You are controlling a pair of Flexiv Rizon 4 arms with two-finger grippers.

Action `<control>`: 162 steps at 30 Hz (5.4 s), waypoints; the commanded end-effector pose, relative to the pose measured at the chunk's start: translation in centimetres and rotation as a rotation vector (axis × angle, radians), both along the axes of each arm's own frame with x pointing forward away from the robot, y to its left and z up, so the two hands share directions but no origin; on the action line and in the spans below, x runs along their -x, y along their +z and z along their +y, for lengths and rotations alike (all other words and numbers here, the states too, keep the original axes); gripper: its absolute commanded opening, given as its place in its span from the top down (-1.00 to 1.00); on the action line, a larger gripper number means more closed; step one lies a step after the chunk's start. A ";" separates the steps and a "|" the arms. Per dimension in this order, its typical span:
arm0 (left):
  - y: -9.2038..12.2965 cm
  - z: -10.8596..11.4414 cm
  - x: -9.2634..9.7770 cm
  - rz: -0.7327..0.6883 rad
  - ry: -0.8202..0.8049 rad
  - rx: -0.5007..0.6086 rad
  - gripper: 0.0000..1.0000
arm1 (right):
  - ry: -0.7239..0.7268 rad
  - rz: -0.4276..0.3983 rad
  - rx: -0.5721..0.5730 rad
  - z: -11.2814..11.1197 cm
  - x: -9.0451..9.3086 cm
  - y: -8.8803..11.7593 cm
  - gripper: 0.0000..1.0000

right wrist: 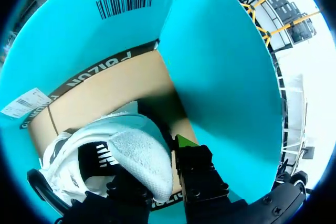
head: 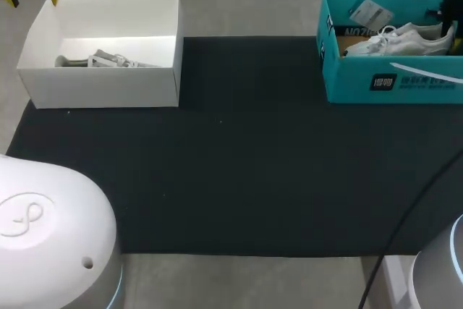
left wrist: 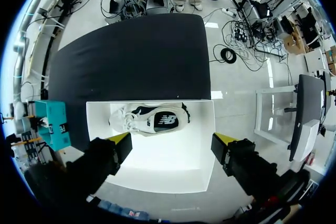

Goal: Take the shoe out of the shoebox, open the shoe tongue, remove and reinsert the insole, then place the shoe into the shoebox

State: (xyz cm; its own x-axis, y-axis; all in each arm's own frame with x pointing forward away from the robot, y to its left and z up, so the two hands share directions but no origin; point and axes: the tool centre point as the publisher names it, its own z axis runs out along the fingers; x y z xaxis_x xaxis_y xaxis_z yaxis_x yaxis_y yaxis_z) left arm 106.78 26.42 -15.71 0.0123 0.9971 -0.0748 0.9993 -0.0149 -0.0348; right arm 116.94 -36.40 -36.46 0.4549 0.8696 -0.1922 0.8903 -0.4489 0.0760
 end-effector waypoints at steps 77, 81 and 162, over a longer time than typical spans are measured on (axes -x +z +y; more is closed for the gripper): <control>0.0 0.0 0.0 0.000 -0.001 -0.001 -1.00 | -0.112 -0.142 0.043 7.8 11.9 24.1 1.00; 0.0 0.0 0.0 0.000 -0.001 -0.001 -1.00 | -0.096 -0.137 0.030 9.3 13.7 24.1 1.00; 0.0 0.0 0.0 0.000 -0.001 -0.001 -1.00 | -0.162 -0.138 0.002 29.8 34.5 25.1 1.00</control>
State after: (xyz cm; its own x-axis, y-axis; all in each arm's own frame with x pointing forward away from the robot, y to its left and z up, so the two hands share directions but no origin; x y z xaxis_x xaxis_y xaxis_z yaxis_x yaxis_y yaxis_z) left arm 106.78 26.42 -15.70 0.0123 0.9971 -0.0748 0.9993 -0.0150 -0.0349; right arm 83.28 -8.34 -11.05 0.6012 0.7913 -0.1111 0.7971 -0.5839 0.1542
